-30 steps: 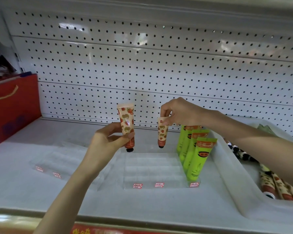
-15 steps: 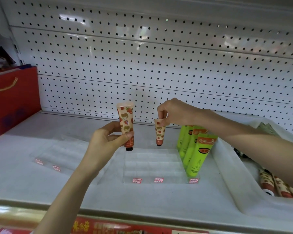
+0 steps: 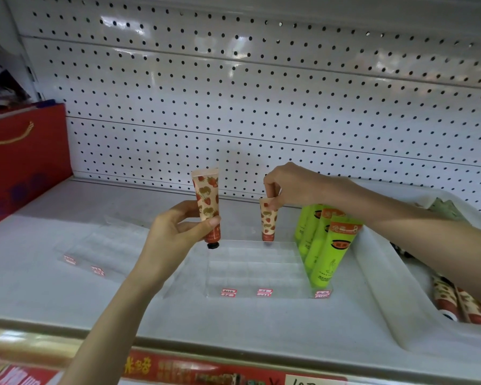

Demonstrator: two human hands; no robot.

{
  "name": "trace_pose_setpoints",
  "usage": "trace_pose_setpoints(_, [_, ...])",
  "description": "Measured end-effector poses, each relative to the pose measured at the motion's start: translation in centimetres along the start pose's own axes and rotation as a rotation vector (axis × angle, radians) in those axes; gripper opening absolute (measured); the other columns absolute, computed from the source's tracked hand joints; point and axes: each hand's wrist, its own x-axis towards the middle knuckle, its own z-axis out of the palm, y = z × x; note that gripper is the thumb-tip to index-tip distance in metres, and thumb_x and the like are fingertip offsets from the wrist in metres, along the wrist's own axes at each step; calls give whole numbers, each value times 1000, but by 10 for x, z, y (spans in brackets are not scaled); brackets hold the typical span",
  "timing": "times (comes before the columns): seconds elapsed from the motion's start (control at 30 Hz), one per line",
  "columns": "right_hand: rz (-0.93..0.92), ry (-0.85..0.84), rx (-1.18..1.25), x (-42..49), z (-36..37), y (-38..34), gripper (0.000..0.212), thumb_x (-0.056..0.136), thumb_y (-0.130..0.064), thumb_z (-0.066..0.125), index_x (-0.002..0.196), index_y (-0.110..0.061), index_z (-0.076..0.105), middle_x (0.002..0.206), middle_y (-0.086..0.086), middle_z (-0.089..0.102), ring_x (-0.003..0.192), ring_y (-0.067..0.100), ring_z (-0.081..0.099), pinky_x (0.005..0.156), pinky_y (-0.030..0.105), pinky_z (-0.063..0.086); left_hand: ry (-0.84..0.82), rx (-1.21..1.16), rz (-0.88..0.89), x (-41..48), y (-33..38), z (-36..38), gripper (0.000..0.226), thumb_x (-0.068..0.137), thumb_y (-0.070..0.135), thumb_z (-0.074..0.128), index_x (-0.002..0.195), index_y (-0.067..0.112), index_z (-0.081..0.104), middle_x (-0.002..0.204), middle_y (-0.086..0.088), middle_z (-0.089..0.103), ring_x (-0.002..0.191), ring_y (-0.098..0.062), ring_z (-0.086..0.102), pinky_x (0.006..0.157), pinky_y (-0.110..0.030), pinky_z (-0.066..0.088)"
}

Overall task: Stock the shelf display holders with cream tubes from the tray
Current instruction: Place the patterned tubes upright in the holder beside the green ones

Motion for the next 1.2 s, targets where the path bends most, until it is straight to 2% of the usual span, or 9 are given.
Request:
trace_pose_setpoints(0.27, [25, -25, -34, 2, 0, 0, 16, 81, -24, 71, 84, -14, 59, 90, 1, 59, 82, 18, 56, 61, 23, 42, -18, 11, 0, 1, 2, 3, 15, 81, 22, 67, 93, 28, 61, 95, 13, 67, 77, -1, 68, 73, -14, 49])
trace_pose_setpoints(0.4, [34, -32, -89, 0, 0, -1, 17, 81, -24, 72, 86, -18, 56, 89, -2, 56, 80, 18, 53, 58, 24, 39, -20, -2, -2, -1, 4, 3, 14, 81, 22, 68, 91, 29, 61, 94, 14, 67, 76, -2, 68, 76, -18, 50])
trace_pose_setpoints(0.57, [75, 4, -96, -4, -1, -4, 17, 81, -26, 71, 88, -20, 56, 92, -1, 61, 91, 20, 59, 73, 31, 46, -22, -3, 2, -2, 5, 3, 14, 80, 23, 68, 90, 30, 61, 88, 18, 68, 75, 0, 68, 77, -20, 50])
trace_pose_setpoints(0.73, [60, 40, -57, -8, -9, -7, 12, 83, -19, 67, 92, -16, 60, 98, -1, 63, 85, 17, 56, 60, 26, 39, -27, -4, -7, -3, 7, 3, 16, 80, 24, 69, 93, 27, 62, 95, 15, 68, 77, -2, 68, 78, -18, 48])
trace_pose_setpoints(0.87, [-20, 161, 155, -13, -19, -13, 7, 90, -15, 60, 95, -14, 64, 94, -4, 62, 87, 15, 60, 73, 24, 47, -24, -3, 0, -3, 9, 4, 23, 78, 23, 71, 97, 27, 60, 94, 13, 67, 75, -1, 68, 68, -11, 46])
trace_pose_setpoints(0.97, [-81, 147, 475, -23, -24, -32, 17, 95, -25, 52, 98, -12, 64, 94, -4, 68, 85, 6, 64, 68, 18, 51, -33, -21, 9, -3, 11, 5, 26, 77, 19, 72, 99, 20, 59, 93, 9, 67, 72, -3, 68, 64, -7, 47])
trace_pose_setpoints(1.03, [-116, 116, 585, -31, -25, -43, 23, 95, -29, 50, 99, -12, 64, 95, -3, 70, 85, 5, 66, 68, 19, 52, -55, -36, 18, -4, 13, 7, 24, 78, 16, 72, 99, 15, 60, 92, 9, 68, 71, -6, 69, 64, -7, 47])
trace_pose_setpoints(1.1, [-155, 105, 608, -37, -23, -50, 17, 91, -29, 57, 96, -14, 64, 94, -1, 70, 81, 4, 65, 69, 20, 51, -79, -45, 30, -5, 15, 9, 22, 79, 16, 71, 99, 14, 60, 92, 8, 68, 71, -7, 69, 65, -8, 48])
trace_pose_setpoints(1.2, [-206, 83, 686, -42, -21, -54, 15, 83, -17, 69, 95, -10, 65, 89, 0, 69, 74, 6, 61, 68, 18, 46, -106, -49, 61, -8, 17, 11, 20, 80, 17, 70, 98, 17, 61, 94, 8, 68, 72, -7, 69, 65, -8, 47])
